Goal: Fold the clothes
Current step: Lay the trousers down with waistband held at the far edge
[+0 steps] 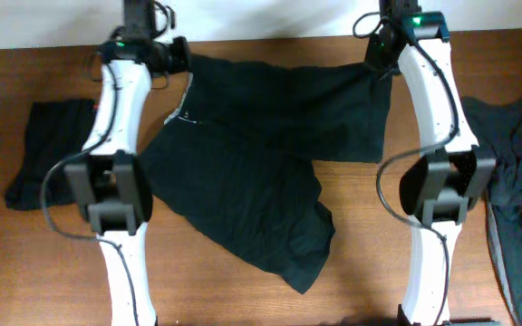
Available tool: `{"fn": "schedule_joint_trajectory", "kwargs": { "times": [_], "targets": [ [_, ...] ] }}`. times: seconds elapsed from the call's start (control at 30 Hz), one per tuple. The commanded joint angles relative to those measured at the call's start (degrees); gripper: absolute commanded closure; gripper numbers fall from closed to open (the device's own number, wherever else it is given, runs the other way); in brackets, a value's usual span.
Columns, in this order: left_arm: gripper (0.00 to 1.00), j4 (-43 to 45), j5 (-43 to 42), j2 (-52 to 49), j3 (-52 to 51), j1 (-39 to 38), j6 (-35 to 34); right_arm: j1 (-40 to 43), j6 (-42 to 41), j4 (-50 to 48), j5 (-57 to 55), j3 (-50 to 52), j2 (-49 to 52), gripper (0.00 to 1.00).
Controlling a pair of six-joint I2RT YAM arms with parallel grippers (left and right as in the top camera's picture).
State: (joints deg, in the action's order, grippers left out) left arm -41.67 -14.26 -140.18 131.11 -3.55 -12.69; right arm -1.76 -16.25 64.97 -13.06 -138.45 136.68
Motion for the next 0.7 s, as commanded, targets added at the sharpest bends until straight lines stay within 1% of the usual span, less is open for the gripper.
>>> {"fn": "schedule_joint_trajectory", "kwargs": {
  "times": [0.0,0.03,0.07,0.1,0.13,0.17,0.2,0.23,0.27,0.3,0.4,0.43,0.47,0.5,0.53,0.57,0.6,0.67],
  "targets": [
    [0.76,4.9,0.1,-4.5,0.1,-0.9,0.8,1.5,1.5,-3.5,-0.7,-0.4,2.6,0.92],
    [0.61,7.2,0.1,-5.8,0.1,-1.0,0.8,1.8,1.5,-4.9,-0.7,-0.3,3.6,0.85],
    [0.36,9.0,0.1,-6.6,0.1,-1.2,1.1,2.1,1.5,-6.3,-0.7,-0.3,4.5,0.69],
    [0.22,10.8,0.1,-7.3,0.1,-1.2,2.1,2.3,1.5,-7.6,-0.7,-0.3,5.4,0.61],
    [0.17,11.7,0.1,-7.5,0.1,-1.2,3.3,2.6,2.2,-8.6,-0.5,-0.3,5.8,0.50],
    [0.13,12.5,0.1,-7.5,0.1,-1.2,4.7,2.8,3.0,-9.7,-0.5,-0.3,6.0,0.33],
    [0.07,12.7,0.1,-7.3,0.5,-1.2,5.9,3.0,3.9,-10.9,-0.4,-0.3,6.0,0.19],
    [0.05,12.3,0.1,-6.8,1.5,-1.2,7.0,3.2,4.6,-11.7,-0.5,-0.4,5.8,0.04],
    [0.04,11.3,0.1,-6.3,2.6,-1.2,8.0,3.3,5.6,-12.1,-0.2,-0.6,5.3,0.01],
    [0.04,9.6,0.1,-5.7,4.1,-1.1,8.8,3.5,6.2,-11.8,-0.2,-1.0,4.7,0.01],
    [0.04,3.4,0.7,-2.7,7.8,-1.0,10.0,3.7,6.6,-6.1,2.4,-3.0,2.1,0.01],
    [0.06,0.9,0.9,-1.7,8.8,-0.9,10.0,3.7,6.6,-3.2,3.5,-3.6,1.2,0.04],
    [0.11,-2.3,0.8,-0.5,9.7,-0.7,10.0,3.7,6.3,-0.1,4.6,-4.0,0.4,0.16],
    [0.28,-5.2,0.8,0.5,10.4,-0.6,10.0,3.7,6.3,2.9,6.2,-4.1,-0.3,0.36],
    [0.59,-8.6,0.8,1.5,10.8,-0.6,10.0,3.7,6.4,6.5,8.5,-4.1,-1.0,0.56],
    [1.00,-12.1,0.8,2.5,11.1,-0.6,9.9,3.7,6.3,9.6,10.6,-4.1,-1.3,0.85],
    [1.00,-15.4,0.8,3.1,11.1,-0.6,9.5,3.7,6.4,13.2,12.7,-4.1,-1.3,0.96],
    [1.00,-21.0,0.8,3.4,11.1,-0.9,9.5,3.7,6.3,18.7,14.6,-3.8,-1.2,0.96]
  ]
}}
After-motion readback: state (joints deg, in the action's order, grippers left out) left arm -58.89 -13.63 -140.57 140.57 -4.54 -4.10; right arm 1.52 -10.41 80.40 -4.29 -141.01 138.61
